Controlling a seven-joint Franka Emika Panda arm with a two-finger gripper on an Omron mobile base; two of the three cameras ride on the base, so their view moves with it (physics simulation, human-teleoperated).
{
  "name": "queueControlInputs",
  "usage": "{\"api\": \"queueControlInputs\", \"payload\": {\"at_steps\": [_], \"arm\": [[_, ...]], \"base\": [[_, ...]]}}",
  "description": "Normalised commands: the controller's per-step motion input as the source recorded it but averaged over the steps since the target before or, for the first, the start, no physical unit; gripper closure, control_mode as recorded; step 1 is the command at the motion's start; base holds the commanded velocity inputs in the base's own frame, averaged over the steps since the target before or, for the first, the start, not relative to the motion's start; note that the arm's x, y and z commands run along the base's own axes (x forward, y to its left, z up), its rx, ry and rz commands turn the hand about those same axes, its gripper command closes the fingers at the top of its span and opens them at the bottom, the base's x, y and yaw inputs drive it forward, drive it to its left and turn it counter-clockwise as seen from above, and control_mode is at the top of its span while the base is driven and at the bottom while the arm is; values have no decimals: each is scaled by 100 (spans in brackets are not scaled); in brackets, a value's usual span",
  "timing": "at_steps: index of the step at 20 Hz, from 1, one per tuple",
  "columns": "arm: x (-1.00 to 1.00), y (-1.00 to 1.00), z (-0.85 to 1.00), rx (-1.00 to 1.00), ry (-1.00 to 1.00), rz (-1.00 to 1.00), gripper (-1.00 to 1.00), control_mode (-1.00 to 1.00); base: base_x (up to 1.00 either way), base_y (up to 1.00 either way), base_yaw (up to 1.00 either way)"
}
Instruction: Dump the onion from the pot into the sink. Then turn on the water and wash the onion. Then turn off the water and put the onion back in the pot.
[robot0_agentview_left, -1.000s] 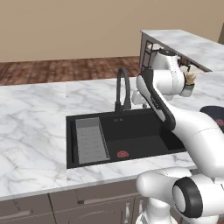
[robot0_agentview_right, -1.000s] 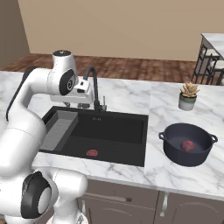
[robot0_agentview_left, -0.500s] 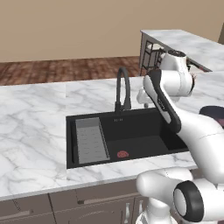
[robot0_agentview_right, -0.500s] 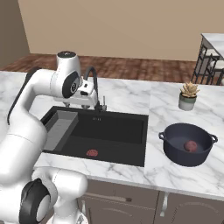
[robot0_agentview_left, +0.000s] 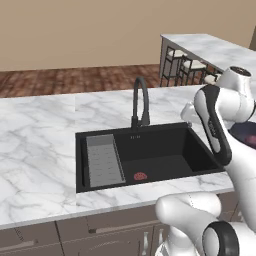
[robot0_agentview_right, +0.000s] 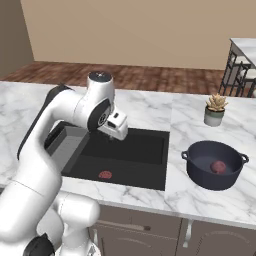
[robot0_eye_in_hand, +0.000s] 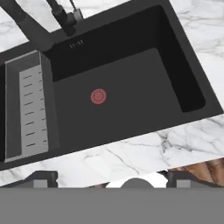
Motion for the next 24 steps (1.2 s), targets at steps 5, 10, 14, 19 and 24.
{"api": "queueControlInputs", "payload": {"at_steps": [5, 10, 14, 19, 24], "arm": [[-30, -50, -5, 10, 0, -18, -100, -100], [-30, -51, 0, 16, 3, -37, -100, -100], [-34, -55, 0, 20, 12, -38, -100, -100], [-26, -46, 0, 19, 15, -33, -100, -100], [-20, -45, 0, 16, 13, -28, -100, -100]], "base": [[0, 0, 0], [0, 0, 0], [0, 0, 0], [0, 0, 0], [0, 0, 0]]}}
